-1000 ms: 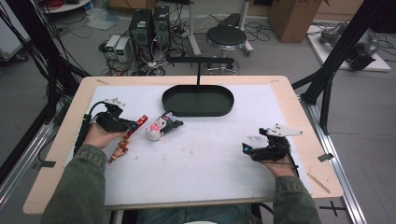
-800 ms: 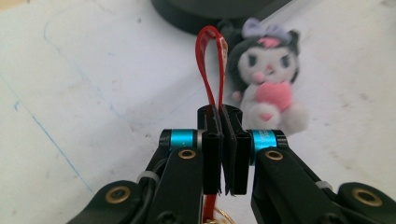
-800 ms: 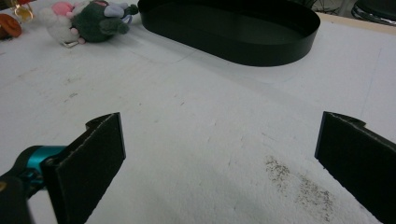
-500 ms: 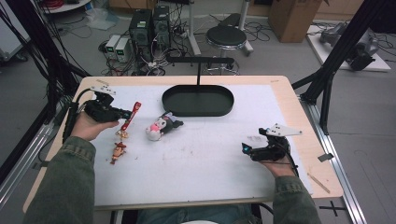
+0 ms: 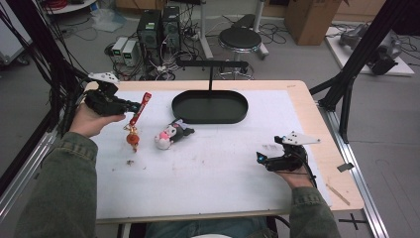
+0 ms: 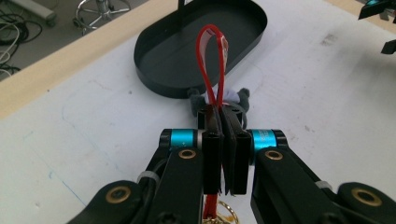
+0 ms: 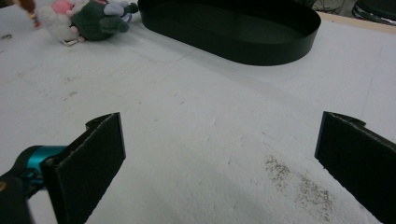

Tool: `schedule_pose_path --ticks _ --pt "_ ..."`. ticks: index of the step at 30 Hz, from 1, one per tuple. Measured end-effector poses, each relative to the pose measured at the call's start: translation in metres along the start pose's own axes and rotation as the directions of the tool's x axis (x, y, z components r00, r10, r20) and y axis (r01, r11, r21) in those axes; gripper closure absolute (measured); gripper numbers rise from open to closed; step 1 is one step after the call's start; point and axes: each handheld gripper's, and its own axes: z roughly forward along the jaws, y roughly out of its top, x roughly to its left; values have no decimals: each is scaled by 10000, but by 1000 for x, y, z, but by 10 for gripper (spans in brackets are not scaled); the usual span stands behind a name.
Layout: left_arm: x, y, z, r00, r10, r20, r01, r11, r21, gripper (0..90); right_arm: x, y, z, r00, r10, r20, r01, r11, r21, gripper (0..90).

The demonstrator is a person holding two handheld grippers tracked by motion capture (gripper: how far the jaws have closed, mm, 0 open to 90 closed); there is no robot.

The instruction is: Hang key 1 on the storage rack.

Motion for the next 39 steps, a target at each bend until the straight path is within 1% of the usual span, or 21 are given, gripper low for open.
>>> schedule_pose_path --ticks 2,6,9,11,15,16,18,21,22,24,26,31,32,35,39 --pt "-1 6 -2 9999 74 91 -74 10000 -53 869 0 0 0 10000 -28 10 28 10000 -17 7" --pt "-3 16 -3 9998 178 39 -178 9998 -131 869 0 0 0 10000 -3 -2 3 10000 -1 7" --pt "-3 22 -2 9999 149 46 -148 9997 -179 868 0 0 0 10000 -24 1 24 10000 -11 7" --pt "-4 27 -1 9997 256 45 -255 9995 -162 869 0 0 0 10000 -14 -25 14 10000 5 7" --pt "-7 36 5 9987 498 51 -498 9987 -87 868 0 0 0 10000 -24 -27 24 10000 -8 7" --pt "-8 38 6 9988 481 106 -480 9988 -130 869 0 0 0 10000 -37 -24 37 10000 -16 7" --pt "-9 43 9 9985 545 86 -544 9985 -93 869 0 0 0 10000 -31 -31 31 10000 -12 7" --pt "-11 52 13 9976 671 161 -670 9977 -87 869 0 0 0 10000 -3 -33 3 10000 -39 7" --pt "-12 56 14 9975 680 187 -678 9976 -136 869 1 0 0 10000 84 -54 -84 10000 -21 7" --pt "-13 63 17 9971 715 268 -709 9972 -241 868 0 0 0 10000 -35 -27 34 10000 -93 7" --pt "-15 70 19 9964 795 298 -788 9966 -255 869 0 0 0 10000 -6 -45 6 10000 -78 7" --pt "-19 85 25 9948 920 448 -913 9957 -160 869 0 0 -1 10000 33 -67 -34 10000 -82 7" --pt "-19 87 27 9948 909 467 -901 9958 -190 869 0 0 -1 10000 33 -67 -34 10000 -82 7" --pt "-21 94 34 9930 1056 532 -1048 9943 -176 869 0 0 -1 10000 19 -85 -20 10000 -91 7" --pt "-21 104 47 9915 1107 687 -1099 9938 -146 869 -1 0 0 10000 -44 -75 43 9999 -104 7"
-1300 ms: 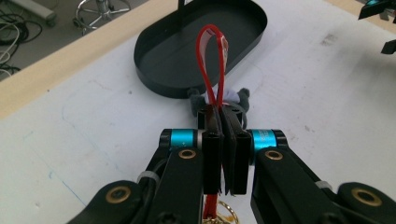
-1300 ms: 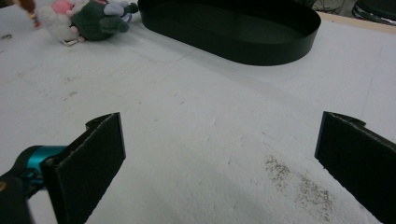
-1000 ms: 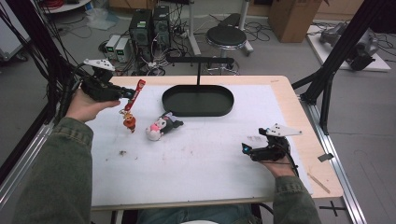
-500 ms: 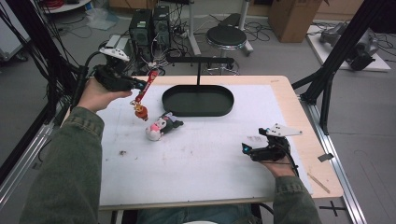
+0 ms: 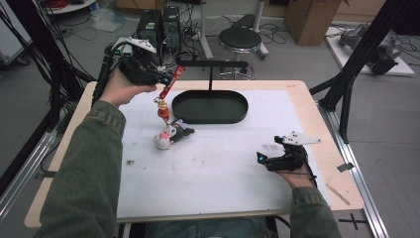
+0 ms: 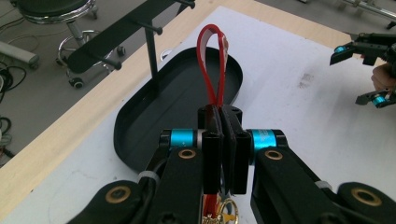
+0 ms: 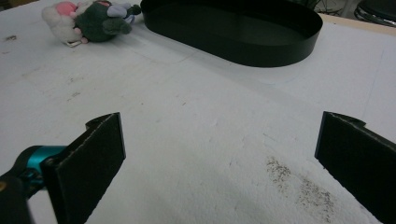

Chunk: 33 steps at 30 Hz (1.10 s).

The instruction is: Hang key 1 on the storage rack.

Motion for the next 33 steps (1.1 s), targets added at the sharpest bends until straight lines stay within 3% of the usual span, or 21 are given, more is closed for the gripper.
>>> schedule_pose_path --ticks 5,9,12,17,21,24,31,33 --pt "2 11 16 9998 -89 180 86 9998 177 869 -2 0 1 9999 101 -76 -101 9999 -9 7" --pt "7 19 24 10000 -29 68 27 9996 279 868 -4 1 2 9999 109 -69 -109 9999 -33 7" --pt "11 23 29 9996 -115 268 106 9993 347 868 -3 0 2 9999 106 -123 -105 9999 33 7" --pt "19 30 39 9998 -135 138 129 9988 475 868 0 0 2 9998 -11 -210 14 9999 143 7" --pt "28 35 47 9988 -389 302 378 9987 350 868 -1 0 2 9997 -3 -253 5 10000 94 7" --pt "34 41 55 9988 -351 332 341 9989 307 868 -2 0 3 9996 -2 -290 7 9999 160 7" --pt "52 47 68 9987 -471 200 466 9987 227 868 0 0 1 9998 -85 -160 88 9998 192 7" --pt "55 49 70 9972 -639 377 632 9978 173 868 1 -1 0 9998 -109 -151 113 9997 233 7"
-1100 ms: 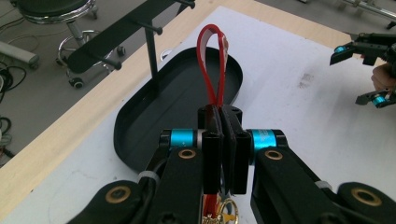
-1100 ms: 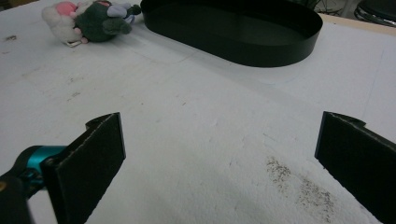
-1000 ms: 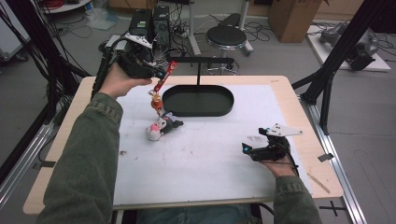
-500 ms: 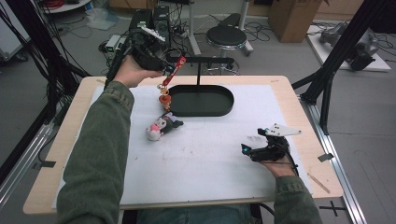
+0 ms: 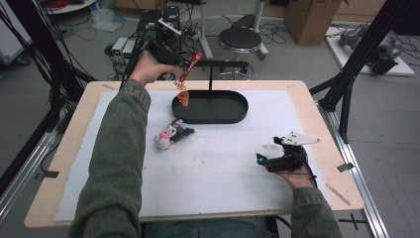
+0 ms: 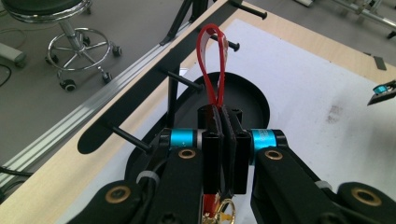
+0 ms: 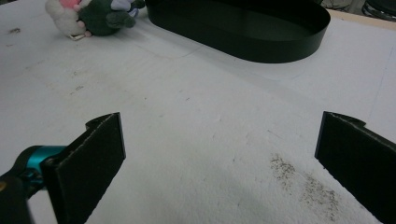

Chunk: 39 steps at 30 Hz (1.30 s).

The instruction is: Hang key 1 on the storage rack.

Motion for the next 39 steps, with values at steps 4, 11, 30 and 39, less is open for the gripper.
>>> schedule_pose_path --ticks 4,11,30,39 --pt "7 4 -3 9998 -102 -143 98 9996 -268 869 0 0 0 9999 80 62 -80 9999 77 7" --pt "16 11 -6 9966 -395 -720 362 9983 -461 868 -2 -1 -1 9999 56 103 -56 10000 63 7" --pt "23 23 0 9962 -477 -733 409 9949 -917 869 -3 -1 0 9999 35 132 -36 10000 40 7" --pt "24 25 10 9958 -482 -774 429 9966 -697 868 -4 -1 -1 9998 107 165 -108 9999 76 6"
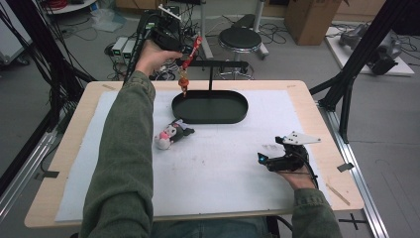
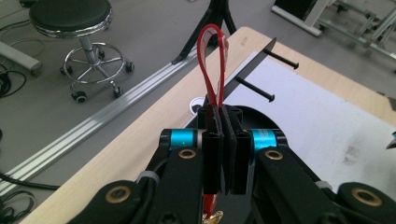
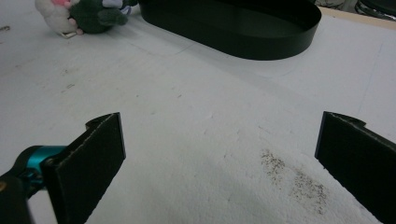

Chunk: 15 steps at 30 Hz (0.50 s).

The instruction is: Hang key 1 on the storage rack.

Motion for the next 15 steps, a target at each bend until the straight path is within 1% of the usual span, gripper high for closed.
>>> schedule_pose_path --ticks 1,3,5,7,8,10,11,12,13,14,15 --pt "1 0 1 10000 -33 32 33 10000 -37 868 0 0 0 10000 -9 -14 9 10000 0 7" --pt "1 2 2 10000 -10 -90 10 10000 -24 868 0 0 0 10000 -33 -15 33 10000 -7 7" --pt "0 3 5 9995 78 -290 -78 10000 9 868 0 0 0 10000 -57 -2 57 10000 6 7" --pt "0 3 7 9991 59 -413 -63 9999 -96 868 0 0 0 10000 -13 9 13 10000 29 7" --pt "0 3 8 9981 69 -606 -75 9999 -94 868 0 0 0 10000 -8 6 8 10000 33 7" --pt "2 3 10 9978 -25 -657 19 10000 -95 867 0 0 0 10000 -20 15 20 10000 40 7" --pt "2 2 11 9970 -11 -774 2 9999 -122 868 0 0 0 10000 -34 17 34 10000 39 7" --pt "3 1 11 9972 -78 -738 63 9998 -196 867 0 0 0 10000 -76 16 76 10000 16 7" --pt "4 1 11 9964 -59 -847 46 9999 -160 867 0 0 0 10000 -54 15 54 10000 29 7" --pt "4 1 12 9945 -124 -1041 106 9998 -176 867 0 -1 0 10000 -55 19 55 10000 29 7" --pt "5 2 12 9927 -274 -1174 246 9994 -248 862 -1 -1 0 10000 -87 29 87 10000 12 7"
